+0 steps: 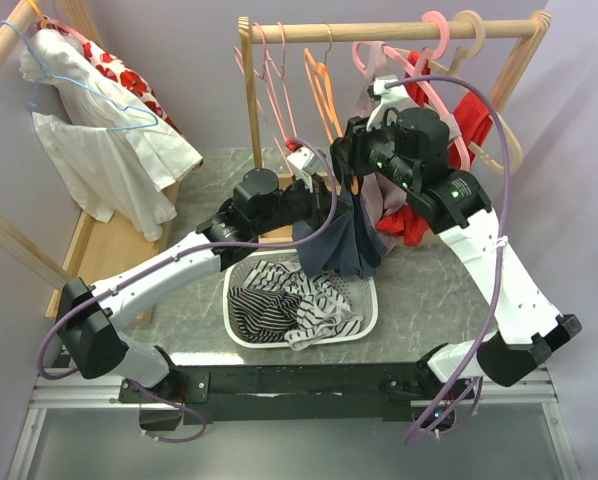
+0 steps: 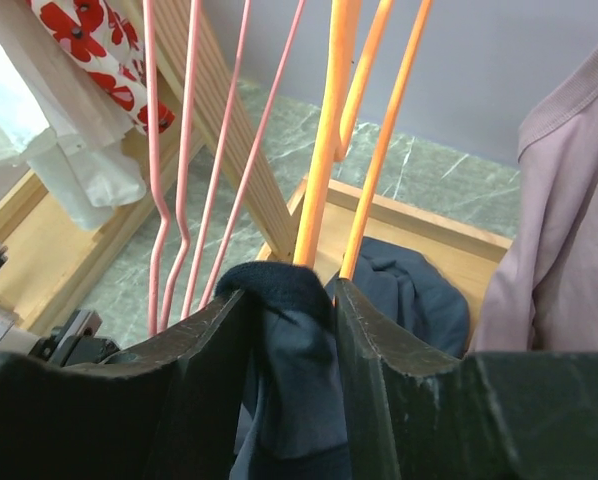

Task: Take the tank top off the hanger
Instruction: Place the hanger at the clothesline.

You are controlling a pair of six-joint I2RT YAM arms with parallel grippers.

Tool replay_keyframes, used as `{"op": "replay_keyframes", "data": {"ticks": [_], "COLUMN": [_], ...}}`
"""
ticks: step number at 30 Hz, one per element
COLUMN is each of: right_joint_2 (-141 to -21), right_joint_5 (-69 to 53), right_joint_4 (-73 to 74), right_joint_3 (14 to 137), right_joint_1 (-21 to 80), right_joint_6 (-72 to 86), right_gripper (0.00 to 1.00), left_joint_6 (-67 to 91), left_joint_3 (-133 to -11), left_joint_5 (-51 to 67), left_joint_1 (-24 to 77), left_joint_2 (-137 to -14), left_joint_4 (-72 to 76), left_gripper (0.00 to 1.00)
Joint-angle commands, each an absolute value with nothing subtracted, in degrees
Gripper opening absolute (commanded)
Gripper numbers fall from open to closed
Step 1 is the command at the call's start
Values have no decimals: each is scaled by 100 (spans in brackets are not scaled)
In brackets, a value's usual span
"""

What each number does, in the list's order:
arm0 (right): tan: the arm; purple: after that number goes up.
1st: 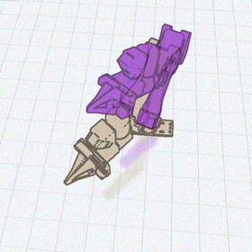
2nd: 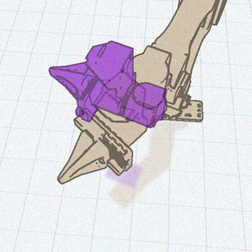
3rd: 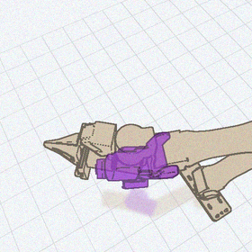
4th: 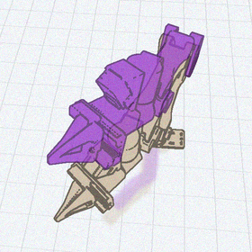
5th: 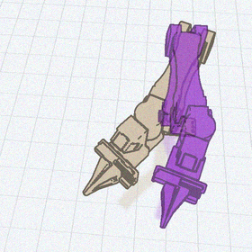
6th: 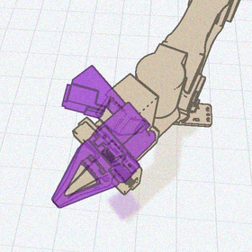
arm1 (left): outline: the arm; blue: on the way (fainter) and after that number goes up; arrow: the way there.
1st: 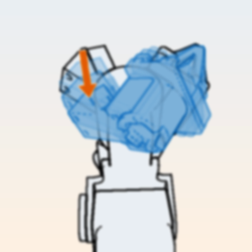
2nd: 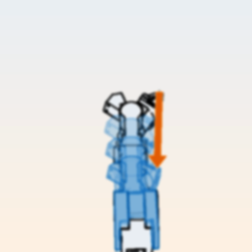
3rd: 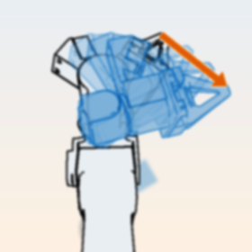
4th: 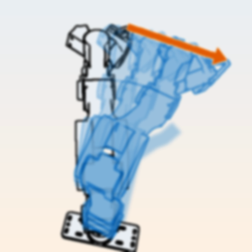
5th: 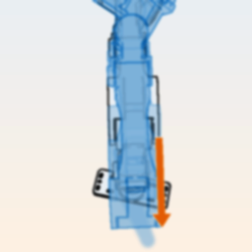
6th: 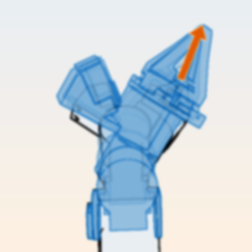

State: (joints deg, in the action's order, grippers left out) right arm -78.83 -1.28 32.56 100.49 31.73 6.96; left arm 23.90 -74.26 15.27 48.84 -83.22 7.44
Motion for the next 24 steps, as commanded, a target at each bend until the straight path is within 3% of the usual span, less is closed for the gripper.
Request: {"op": "replay_keyframes", "data": {"ticks": [1, 4, 5, 10, 12, 13, 14, 16, 17, 22, 23, 24], "right_joint_2": [-7453, -7330, -7313, -7163, -7049, -7040, -7057, -7084, -7110, -7251, -7251, -7251], "right_joint_5": [-62, -61, -62, -70, -53, -53, -70, -79, -62, -9, -9, -9], "right_joint_4": [2831, 2769, 2795, 2602, 2497, 2531, 2566, 2584, 2575, 2663, 2646, 2646], "right_joint_3": [9897, 9774, 9773, 9519, 9387, 9404, 9439, 9457, 9457, 9554, 9536, 9545], "right_joint_1": [3164, 3164, 3173, 3164, 3164, 3164, 3173, 3164, 3164, 3173, 3173, 3164], "right_joint_6": [694, 712, 729, 747, 773, 773, 756, 721, 712, 729, 747, 764], "right_gripper": [43, 32, 21, 19, 4, 2, 7, 36, 38, 32, 21, 18], "left_joint_6": [2487, 2461, 2452, 2478, 2496, 2496, 2505, 2505, 2514, 2514, 2514, 2514], "left_joint_3": [-7576, -7576, -7585, -7550, -7550, -7541, -7524, -7523, -7532, -7567, -7585, -7585], "left_joint_5": [1854, 1863, 1855, 1837, 1820, 1802, 1802, 1793, 1793, 1767, 1758, 1749], "left_joint_1": [4966, 4983, 4992, 5018, 5027, 5036, 5036, 5036, 5027, 5036, 5036, 5036], "left_joint_2": [-8271, -8271, -8271, -8288, -8297, -8288, -8288, -8288, -8305, -8314, -8323, -8332], "left_joint_4": [809, 791, 782, 765, 756, 747, 756, 747, 747, 712, 703, 694], "left_gripper": [1, 1, 1, 1, 1, 1, 1, 1, 1, 1, 1, 1]}}
